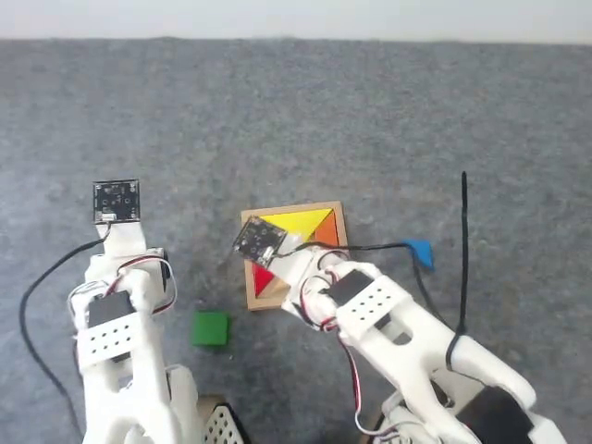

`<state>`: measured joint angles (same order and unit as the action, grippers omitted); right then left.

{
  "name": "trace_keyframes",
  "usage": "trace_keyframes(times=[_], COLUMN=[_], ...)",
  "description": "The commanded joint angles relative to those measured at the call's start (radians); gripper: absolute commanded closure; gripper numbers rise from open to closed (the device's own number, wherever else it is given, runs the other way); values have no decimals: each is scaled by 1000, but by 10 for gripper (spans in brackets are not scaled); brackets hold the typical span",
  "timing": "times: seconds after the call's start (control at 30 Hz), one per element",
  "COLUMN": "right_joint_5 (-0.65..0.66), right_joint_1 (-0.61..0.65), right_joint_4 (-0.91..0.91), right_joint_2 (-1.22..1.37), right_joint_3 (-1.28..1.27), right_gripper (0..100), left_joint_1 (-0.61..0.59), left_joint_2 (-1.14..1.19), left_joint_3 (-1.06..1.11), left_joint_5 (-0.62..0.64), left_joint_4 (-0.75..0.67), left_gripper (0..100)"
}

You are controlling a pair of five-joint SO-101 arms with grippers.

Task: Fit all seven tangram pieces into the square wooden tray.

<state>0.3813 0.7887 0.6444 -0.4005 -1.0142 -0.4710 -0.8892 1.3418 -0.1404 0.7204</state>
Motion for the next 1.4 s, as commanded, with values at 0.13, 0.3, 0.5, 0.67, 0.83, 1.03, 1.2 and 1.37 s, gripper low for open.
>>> trace_keyframes(times=[0.13, 0.3, 0.5, 0.67, 0.83, 1.03, 1.2, 1.37], right_joint_5=[8, -37, -34, -34, -34, -32, -40, -35], right_joint_1=[-65, -96, -91, -30, 5, 1, 1, -39], right_joint_4=[31, -85, -137, -76, -64, -5, 25, -87], right_joint_2=[-104, -77, 59, 120, 122, 39, -119, -85], right_joint_3=[81, 34, 41, 92, 101, 117, 71, 14], right_gripper=[987, 986, 986, 986, 986, 986, 987, 986], left_joint_1=[-5, -5, -5, -5, -5, -5, -5, -5], left_joint_2=[-20, -20, -20, -20, -20, -20, -20, -20], left_joint_3=[-8, -8, -7, -7, -7, -7, -7, -7], left_joint_5=[-15, -15, -15, -17, -17, -17, -17, -17], left_joint_4=[-20, -23, -20, -21, -21, -23, -23, -20], left_gripper=[885, 885, 885, 885, 885, 885, 885, 885])
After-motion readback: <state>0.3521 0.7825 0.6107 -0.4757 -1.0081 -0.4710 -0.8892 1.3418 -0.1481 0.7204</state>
